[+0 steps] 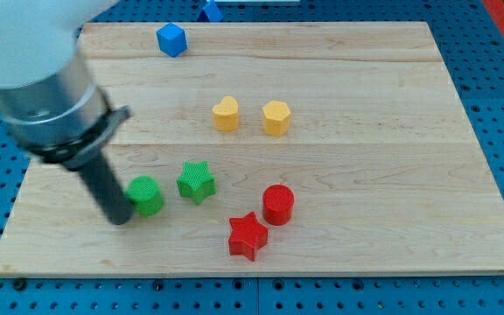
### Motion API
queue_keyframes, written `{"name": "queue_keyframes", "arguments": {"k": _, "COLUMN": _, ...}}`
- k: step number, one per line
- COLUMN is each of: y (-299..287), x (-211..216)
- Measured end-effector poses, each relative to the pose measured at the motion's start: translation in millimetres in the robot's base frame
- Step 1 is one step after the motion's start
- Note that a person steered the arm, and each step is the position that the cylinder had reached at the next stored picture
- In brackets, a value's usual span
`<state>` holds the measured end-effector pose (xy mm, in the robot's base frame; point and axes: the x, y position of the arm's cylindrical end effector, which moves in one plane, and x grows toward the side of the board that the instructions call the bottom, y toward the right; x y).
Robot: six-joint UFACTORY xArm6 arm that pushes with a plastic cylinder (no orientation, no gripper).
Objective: Push the green blocks diagonal to the red circle
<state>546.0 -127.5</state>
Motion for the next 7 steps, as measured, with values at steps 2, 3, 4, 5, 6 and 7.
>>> {"name": "queue_keyframes", "arguments": {"k": 2, "y": 98, "x": -11}}
{"name": "queue_keyframes", "arguments": {"k": 3, "y": 66, "x": -18}}
{"name": "queue_keyframes", "arguments": {"k": 4, "y": 14, "x": -29}}
{"name": "queue_keyframes", "arguments": {"k": 5, "y": -2, "x": -33}}
{"name": "queue_keyframes", "arguments": {"k": 6, "y": -38, "x": -42}}
{"name": "queue_keyframes", "arguments": {"k": 7, "y": -39, "x": -67}}
